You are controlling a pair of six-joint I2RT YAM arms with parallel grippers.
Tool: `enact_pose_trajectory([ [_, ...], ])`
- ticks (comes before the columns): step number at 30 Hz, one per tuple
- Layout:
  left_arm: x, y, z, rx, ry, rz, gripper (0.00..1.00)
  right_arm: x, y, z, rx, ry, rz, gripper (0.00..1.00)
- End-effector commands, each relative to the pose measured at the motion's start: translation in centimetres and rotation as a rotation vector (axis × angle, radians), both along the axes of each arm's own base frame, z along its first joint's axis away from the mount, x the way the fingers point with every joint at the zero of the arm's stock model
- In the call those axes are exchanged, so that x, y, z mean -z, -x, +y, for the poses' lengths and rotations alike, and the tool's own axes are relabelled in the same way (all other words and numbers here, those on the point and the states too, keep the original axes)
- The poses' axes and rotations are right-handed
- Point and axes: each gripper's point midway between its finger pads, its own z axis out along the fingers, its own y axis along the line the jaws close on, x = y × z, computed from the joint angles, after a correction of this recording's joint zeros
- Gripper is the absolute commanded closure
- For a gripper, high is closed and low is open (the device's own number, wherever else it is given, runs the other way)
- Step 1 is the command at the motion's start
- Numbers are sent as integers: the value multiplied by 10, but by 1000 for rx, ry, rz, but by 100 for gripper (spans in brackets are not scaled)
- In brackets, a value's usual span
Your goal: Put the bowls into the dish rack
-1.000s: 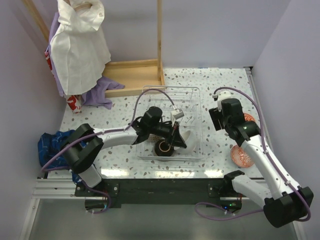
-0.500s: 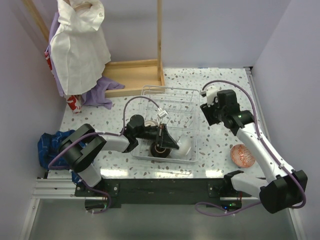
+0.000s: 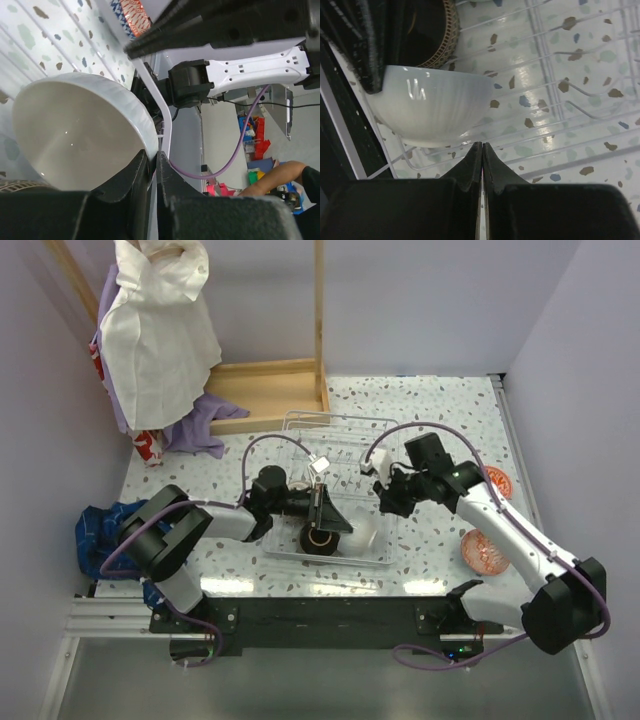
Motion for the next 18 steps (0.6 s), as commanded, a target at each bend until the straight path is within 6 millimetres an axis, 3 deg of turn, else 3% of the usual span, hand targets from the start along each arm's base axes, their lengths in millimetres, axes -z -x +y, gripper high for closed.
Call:
enact_pose_trajectory([
  [1,9,-7,2,-24,-21,1,83,14,29,14,-181,9,50,98],
  [6,11,-9,1,-25,-25,5,80,27,36,23,-206,-2,77,98],
  [13,6,-11,-3,23,-61,-28,58,40,39,40,-231,0,97,98],
  [18,5,-29,2,25,-138,-94,54,43,38,47,-257,4,89,97],
])
